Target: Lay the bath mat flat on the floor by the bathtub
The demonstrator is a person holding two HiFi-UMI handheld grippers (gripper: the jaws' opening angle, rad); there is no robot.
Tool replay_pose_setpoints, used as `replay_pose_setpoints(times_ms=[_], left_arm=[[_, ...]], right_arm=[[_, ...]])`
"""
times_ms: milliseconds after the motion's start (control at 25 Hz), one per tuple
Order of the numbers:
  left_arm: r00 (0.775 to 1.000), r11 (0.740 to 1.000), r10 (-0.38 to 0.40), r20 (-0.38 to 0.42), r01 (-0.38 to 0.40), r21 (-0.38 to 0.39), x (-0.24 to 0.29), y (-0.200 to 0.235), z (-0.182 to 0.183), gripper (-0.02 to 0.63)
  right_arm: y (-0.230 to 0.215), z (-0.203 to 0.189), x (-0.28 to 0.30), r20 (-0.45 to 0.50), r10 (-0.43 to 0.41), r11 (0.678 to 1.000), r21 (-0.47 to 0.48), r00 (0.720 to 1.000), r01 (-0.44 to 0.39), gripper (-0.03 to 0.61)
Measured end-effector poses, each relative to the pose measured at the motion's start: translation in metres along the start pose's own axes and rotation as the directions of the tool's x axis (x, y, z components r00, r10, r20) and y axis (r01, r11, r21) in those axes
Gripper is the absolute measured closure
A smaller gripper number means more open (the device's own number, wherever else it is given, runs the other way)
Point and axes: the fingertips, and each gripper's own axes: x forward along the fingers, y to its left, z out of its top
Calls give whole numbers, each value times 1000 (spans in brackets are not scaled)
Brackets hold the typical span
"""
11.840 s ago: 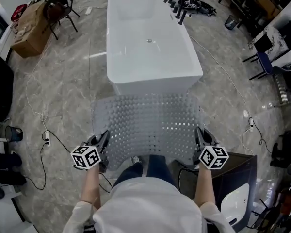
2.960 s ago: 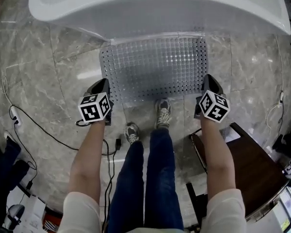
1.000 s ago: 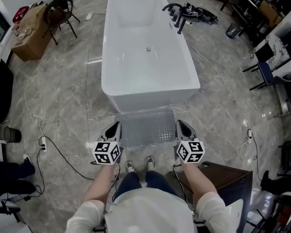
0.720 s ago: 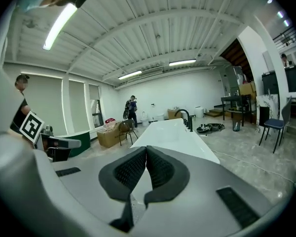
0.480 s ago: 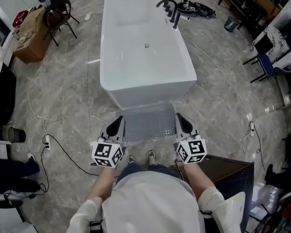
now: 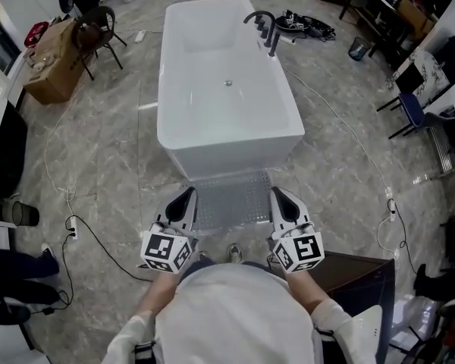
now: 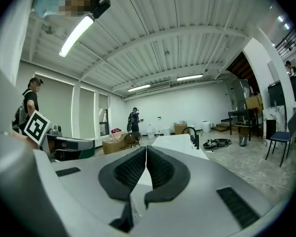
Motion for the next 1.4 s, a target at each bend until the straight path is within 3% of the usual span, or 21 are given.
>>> replay_pose_setpoints(times_ms=[520, 800, 1400], left_arm=[[997, 999, -31, 70, 32, -21, -17, -7, 21, 580], [999, 1000, -20, 43, 20, -3, -18, -3, 21, 580], [1000, 1000, -2, 22, 1, 4, -17, -2, 14, 580]], right_arm=[[9, 22, -4, 29, 42, 998, -51, 999, -41, 548], [15, 25, -2, 31, 80, 996, -44, 996, -79, 548], [12, 16, 0, 0, 64, 997, -49, 998, -64, 549]])
